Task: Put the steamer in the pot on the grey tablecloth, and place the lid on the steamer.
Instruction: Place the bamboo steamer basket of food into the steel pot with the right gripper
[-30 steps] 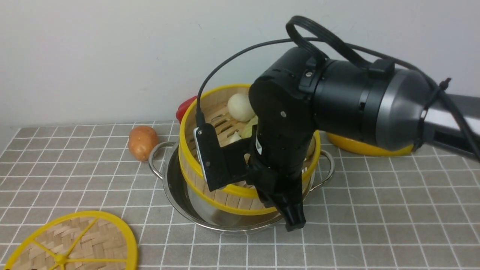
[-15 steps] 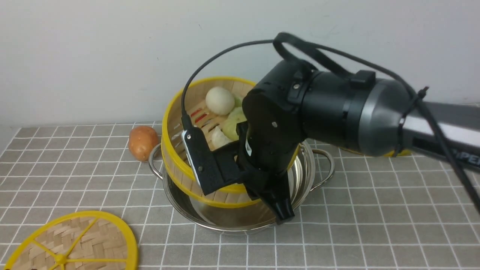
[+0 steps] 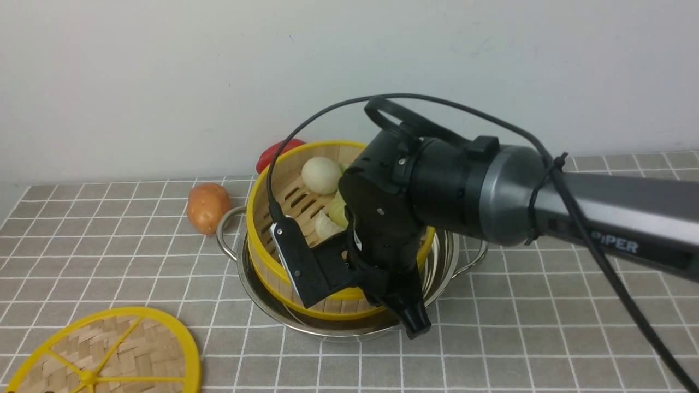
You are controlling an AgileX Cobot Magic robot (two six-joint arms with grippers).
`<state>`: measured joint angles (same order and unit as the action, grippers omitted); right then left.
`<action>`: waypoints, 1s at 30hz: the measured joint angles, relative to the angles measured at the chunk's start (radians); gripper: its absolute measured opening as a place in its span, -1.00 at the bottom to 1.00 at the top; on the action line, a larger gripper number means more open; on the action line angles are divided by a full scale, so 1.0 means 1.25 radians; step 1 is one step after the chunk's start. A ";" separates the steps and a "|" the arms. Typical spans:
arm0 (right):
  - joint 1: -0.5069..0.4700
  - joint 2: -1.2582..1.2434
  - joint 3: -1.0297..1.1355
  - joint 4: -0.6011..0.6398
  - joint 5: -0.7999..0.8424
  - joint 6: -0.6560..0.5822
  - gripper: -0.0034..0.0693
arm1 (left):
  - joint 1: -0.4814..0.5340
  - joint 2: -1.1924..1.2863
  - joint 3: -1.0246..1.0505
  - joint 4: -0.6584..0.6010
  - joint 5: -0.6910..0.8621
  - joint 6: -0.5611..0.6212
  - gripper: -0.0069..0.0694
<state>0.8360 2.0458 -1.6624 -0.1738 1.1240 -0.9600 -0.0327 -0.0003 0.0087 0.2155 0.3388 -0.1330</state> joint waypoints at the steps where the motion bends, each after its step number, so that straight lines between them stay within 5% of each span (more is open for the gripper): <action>1: 0.000 0.000 0.000 0.000 0.000 -0.002 -0.73 | 0.000 0.000 0.000 0.000 0.000 0.000 -0.18; 30: -0.017 0.012 0.000 0.045 0.057 -0.074 -0.73 | 0.000 0.000 0.000 0.000 0.000 0.000 -0.18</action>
<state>0.8145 2.0614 -1.6627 -0.1174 1.1947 -1.0528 -0.0327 -0.0003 0.0087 0.2155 0.3388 -0.1330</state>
